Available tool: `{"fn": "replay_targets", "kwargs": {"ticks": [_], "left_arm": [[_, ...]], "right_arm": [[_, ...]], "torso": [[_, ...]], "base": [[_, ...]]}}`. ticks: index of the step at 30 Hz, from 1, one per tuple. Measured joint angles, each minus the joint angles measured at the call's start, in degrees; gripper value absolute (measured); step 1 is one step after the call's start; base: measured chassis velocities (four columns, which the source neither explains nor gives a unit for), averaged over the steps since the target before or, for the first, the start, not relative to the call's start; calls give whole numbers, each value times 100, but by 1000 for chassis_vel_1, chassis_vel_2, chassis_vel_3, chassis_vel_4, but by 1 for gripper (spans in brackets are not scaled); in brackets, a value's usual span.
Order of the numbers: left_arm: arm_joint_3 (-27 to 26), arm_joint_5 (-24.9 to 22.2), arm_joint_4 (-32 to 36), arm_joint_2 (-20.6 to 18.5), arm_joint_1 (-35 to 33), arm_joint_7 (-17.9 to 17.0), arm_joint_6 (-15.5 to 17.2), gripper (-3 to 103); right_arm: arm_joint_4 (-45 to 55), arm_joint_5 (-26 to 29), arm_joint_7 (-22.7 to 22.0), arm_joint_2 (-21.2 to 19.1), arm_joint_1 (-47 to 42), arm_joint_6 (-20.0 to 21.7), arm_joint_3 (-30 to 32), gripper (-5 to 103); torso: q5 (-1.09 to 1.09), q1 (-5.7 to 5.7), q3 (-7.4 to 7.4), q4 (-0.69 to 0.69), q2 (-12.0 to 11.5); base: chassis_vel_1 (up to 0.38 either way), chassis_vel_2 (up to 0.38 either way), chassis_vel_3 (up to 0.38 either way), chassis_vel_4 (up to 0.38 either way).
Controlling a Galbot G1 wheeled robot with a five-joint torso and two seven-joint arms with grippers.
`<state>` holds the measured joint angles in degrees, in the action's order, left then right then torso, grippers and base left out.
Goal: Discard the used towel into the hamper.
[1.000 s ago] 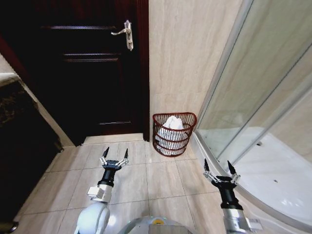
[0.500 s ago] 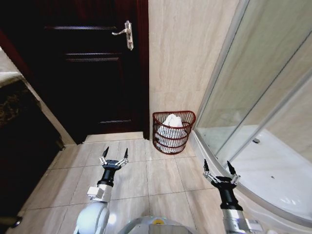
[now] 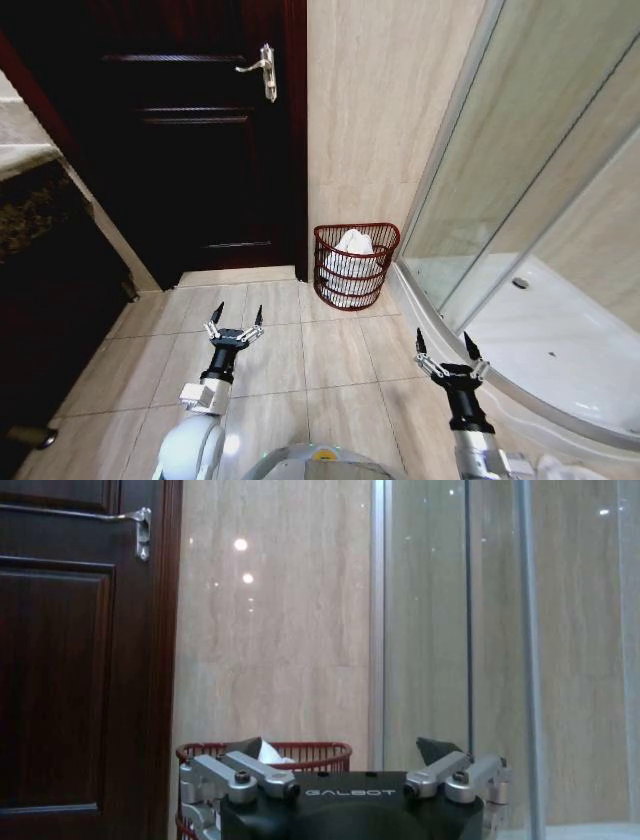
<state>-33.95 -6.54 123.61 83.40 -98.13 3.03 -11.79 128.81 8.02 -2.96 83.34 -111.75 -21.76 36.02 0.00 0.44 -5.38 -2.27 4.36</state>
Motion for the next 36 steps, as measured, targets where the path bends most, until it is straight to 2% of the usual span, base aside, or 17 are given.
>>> {"fn": "replay_targets", "kwargs": {"ticks": [21,36], "left_arm": [[-13,86,-70,10,-12,61,-190,100],[4,97,-105,-20,-10,71,-260,100]], "right_arm": [[-84,18,-217,81,-5,-230,27,100],[-4,3,-365,128,-97,-344,-5,100]], "torso": [[0,-1,0,0,0],[0,-1,0,0,0]], "base": [[22,-21,-21,20],[-65,-67,-70,-65]]}}
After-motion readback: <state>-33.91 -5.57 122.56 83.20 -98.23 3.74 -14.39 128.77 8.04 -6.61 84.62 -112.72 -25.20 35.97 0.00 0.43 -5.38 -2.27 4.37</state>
